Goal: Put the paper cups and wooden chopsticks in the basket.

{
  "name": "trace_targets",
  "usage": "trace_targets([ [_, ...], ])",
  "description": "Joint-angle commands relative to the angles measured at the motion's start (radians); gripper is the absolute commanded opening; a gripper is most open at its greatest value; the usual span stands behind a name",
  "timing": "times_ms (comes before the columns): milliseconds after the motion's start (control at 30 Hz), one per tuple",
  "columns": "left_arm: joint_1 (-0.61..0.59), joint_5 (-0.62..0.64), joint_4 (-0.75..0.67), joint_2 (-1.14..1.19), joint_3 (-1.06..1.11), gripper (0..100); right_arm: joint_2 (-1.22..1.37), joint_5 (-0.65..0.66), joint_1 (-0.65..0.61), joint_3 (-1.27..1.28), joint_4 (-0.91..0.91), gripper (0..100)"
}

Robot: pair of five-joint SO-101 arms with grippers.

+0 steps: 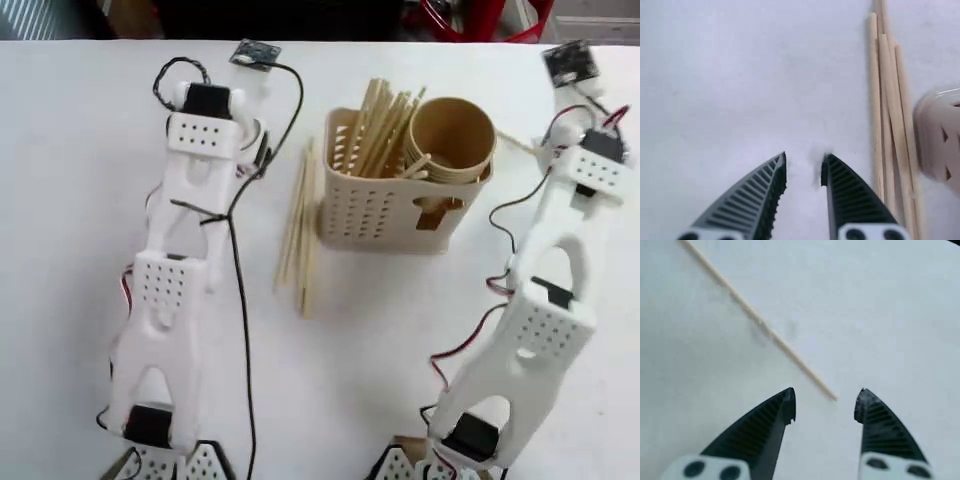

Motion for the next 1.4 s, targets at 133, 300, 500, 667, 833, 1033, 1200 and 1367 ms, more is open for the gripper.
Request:
trace_targets([
  [133,-0.001,0.014,-0.002,-0.008,-0.032,13,0.292,0.017,-0.019,-0.012,-0.423,19.9],
  [300,0.001,0.015,-0.002,0.035,-0.041,13,0.346,0.02,-0.025,-0.012,-0.469,19.8],
  [500,-0.001,0.015,-0.002,0.045,-0.043,13,0.361,0.02,-0.019,-0.011,-0.401,13.9],
  [667,-0.005,0.015,-0.002,0.047,-0.043,13,0.352,0.068,-0.018,-0.012,-0.268,1.8],
  [833,-0.007,0.015,-0.002,0.047,-0.043,13,0.351,0.141,-0.001,-0.018,-0.094,1.8],
  [1033,-0.007,0.015,-0.003,0.047,-0.043,13,0.351,0.14,0.096,-0.207,0.294,1.7],
  [1200,-0.007,0.015,-0.015,0.053,-0.043,13,0.355,0.141,0.145,-0.466,0.518,1.8],
  [1367,-0.007,0.015,-0.015,0.056,-0.043,13,0.363,0.137,0.09,-0.632,0.484,9.8],
])
